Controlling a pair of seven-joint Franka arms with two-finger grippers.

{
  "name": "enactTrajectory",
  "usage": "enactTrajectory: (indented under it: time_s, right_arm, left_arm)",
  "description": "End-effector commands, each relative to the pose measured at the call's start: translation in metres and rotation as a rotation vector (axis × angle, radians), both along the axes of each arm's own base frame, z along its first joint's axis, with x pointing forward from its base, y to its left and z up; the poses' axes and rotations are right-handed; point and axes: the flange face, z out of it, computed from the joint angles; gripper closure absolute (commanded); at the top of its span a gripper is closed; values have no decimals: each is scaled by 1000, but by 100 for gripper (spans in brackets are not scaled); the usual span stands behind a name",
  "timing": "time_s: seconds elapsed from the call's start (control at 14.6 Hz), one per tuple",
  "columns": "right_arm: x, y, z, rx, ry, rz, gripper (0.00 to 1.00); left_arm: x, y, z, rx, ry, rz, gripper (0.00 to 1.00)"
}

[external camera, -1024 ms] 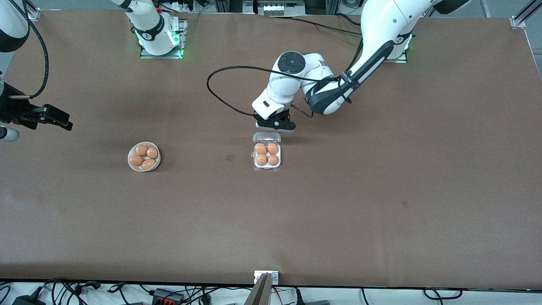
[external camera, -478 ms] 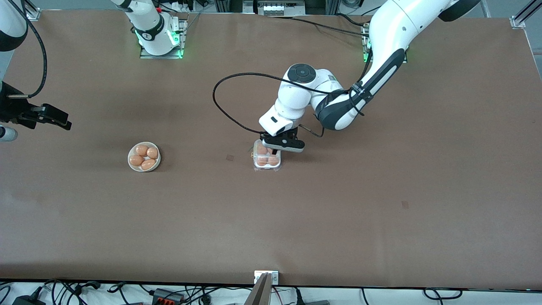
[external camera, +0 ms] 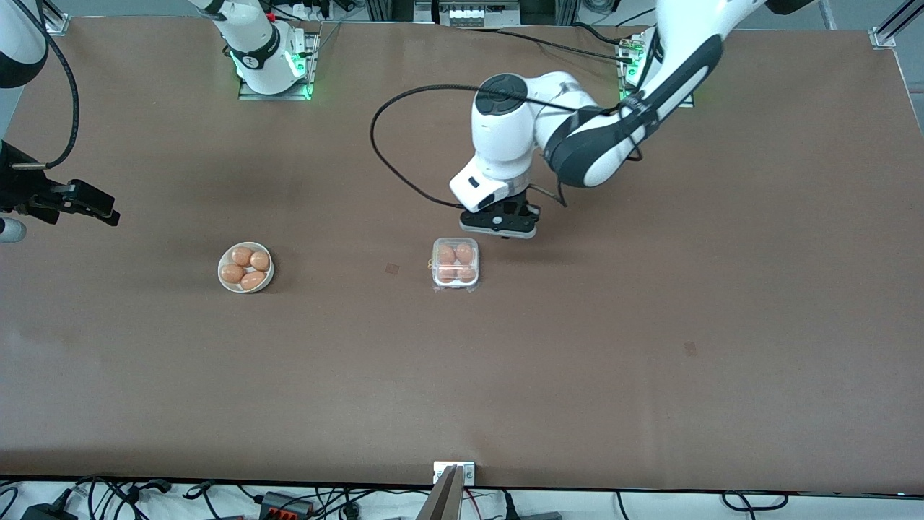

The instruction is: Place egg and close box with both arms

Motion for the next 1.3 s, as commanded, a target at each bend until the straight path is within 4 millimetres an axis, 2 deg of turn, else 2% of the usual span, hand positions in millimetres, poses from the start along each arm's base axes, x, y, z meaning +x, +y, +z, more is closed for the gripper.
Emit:
enactTrajectory:
  time_s: [0.0, 0.07, 0.41, 0.55, 0.61, 0.68, 0.82, 0.89, 0.96, 1.02, 1.09, 1.23]
  right_arm:
    - [-6, 0, 2, -4, 2, 13, 0]
    - [-6, 0, 2, -4, 2, 19, 0]
    - [-6, -3, 7, -5, -6, 18, 0]
    - [-6, 0, 7, -4, -8, 18, 0]
    - [-6, 0, 7, -4, -8, 14, 0]
    - [-5, 2, 8, -4, -9, 16, 0]
    - [-5, -1, 10, -5, -15, 11, 0]
    - [-4, -2, 13, -6, -21, 10, 0]
    - [-3, -2, 13, -6, -21, 8, 0]
    - [-3, -3, 14, -6, -26, 7, 0]
    - [-2, -1, 15, -5, -31, 8, 0]
    - [-1, -1, 16, -5, -37, 11, 0]
  left_arm:
    - [8, 35, 16, 71, 66, -98, 98]
    - [13, 47, 20, 97, 91, -123, 98]
    - [51, 112, 68, 183, 226, -252, 96]
    - [70, 152, 83, 181, 292, -287, 87]
    - [77, 172, 85, 187, 315, -303, 72]
    - [86, 196, 91, 187, 336, -304, 63]
    - [99, 223, 111, 159, 335, -281, 16]
    - [102, 227, 126, 151, 309, -261, 0]
    - [100, 228, 133, 156, 313, -255, 0]
    - [101, 238, 132, 162, 336, -241, 0]
    - [99, 245, 142, 173, 328, -220, 0]
    - [97, 270, 151, 115, 371, -143, 0]
